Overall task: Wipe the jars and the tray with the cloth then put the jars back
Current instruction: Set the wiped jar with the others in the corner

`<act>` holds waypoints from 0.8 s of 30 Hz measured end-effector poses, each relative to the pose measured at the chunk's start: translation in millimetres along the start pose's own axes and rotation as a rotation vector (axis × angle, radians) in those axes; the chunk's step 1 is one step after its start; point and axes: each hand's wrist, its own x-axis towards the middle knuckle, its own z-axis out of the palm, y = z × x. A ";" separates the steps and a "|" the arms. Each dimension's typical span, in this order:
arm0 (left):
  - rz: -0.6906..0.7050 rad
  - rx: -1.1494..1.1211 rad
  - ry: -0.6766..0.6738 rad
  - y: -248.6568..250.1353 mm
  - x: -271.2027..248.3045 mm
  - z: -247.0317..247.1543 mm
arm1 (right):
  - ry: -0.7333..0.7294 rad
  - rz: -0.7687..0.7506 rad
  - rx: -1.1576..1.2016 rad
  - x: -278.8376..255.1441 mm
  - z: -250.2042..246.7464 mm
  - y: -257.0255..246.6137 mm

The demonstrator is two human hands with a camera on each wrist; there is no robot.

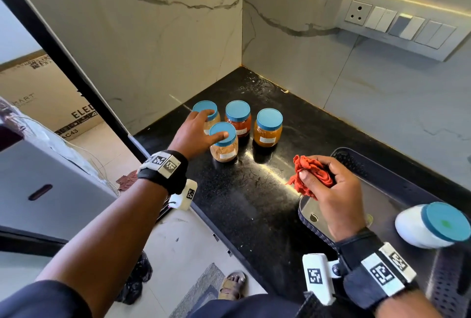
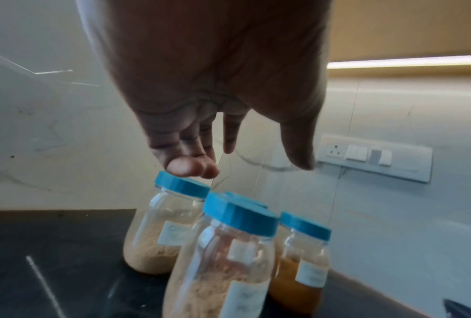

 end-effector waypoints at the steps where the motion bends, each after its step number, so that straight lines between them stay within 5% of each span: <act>1: 0.024 -0.058 0.033 3.8 -7.3 -0.4 | 0.010 -0.005 -0.004 -1.8 -0.6 -0.5; 9: 0.115 -0.600 0.024 66.6 -52.8 33.4 | 0.123 0.203 0.202 -20.5 -18.7 10.2; 15: 0.291 -0.771 -0.191 180.3 -64.8 93.5 | 0.369 0.312 0.314 -57.6 -91.9 11.3; 20: 0.397 -0.573 -0.583 254.2 -63.1 172.5 | 0.683 0.319 0.392 -96.7 -162.5 19.1; 24: 0.485 -0.256 -0.662 299.0 -75.6 218.0 | 0.838 0.299 0.465 -127.1 -204.2 19.9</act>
